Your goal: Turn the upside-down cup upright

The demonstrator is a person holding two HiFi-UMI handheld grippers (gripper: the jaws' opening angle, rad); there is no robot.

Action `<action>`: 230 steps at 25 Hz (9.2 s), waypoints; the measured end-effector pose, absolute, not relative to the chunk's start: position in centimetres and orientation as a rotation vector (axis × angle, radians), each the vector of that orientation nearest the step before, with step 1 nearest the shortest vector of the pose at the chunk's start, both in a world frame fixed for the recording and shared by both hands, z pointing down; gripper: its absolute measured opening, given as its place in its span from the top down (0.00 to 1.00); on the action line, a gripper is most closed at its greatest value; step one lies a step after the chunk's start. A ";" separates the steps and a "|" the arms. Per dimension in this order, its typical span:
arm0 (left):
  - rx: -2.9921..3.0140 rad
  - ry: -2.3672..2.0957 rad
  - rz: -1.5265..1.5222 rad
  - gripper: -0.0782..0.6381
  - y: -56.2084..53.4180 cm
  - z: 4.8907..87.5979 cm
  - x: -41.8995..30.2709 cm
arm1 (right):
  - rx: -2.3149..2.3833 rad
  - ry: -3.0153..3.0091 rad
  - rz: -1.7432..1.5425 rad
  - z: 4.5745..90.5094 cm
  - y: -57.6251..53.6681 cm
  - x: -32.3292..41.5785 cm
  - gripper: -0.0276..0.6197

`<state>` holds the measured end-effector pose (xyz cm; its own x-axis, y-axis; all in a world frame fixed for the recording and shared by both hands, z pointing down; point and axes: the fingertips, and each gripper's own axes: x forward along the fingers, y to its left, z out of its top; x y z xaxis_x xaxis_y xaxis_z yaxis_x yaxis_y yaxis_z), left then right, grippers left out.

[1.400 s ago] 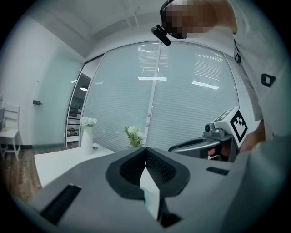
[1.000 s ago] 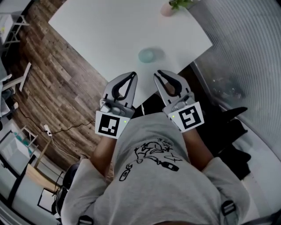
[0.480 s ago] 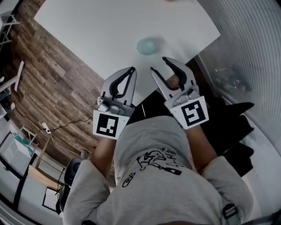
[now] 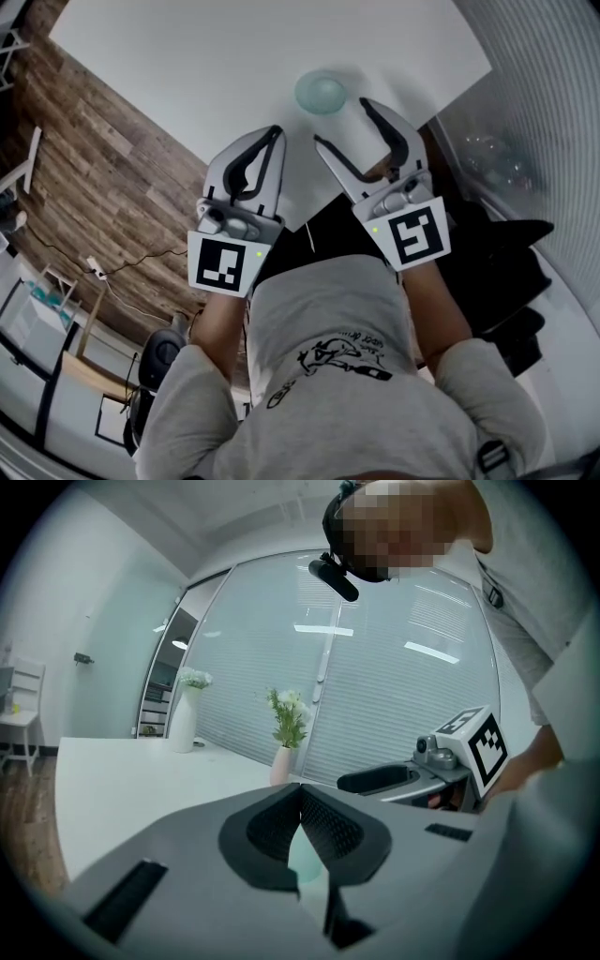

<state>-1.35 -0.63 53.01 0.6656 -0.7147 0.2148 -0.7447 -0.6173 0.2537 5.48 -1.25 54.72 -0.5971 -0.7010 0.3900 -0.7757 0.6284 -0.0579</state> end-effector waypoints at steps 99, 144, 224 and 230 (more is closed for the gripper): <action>2.682 -1.173 0.030 0.88 -3.5 39.5 -2.7 | 1.169 -2.679 0.076 38.6 -5.9 1.9 0.45; 2.818 -1.138 -0.016 0.88 -0.6 32.1 -1.5 | 1.213 -2.865 0.298 31.3 -2.1 4.9 0.45; 2.926 -0.552 0.001 0.73 -0.2 31.8 2.7 | 1.026 -3.238 2.090 32.0 -4.3 5.3 0.45; 2.944 -0.552 0.020 0.76 0.0 31.8 3.2 | 1.052 -3.241 2.060 32.1 -4.3 5.3 0.45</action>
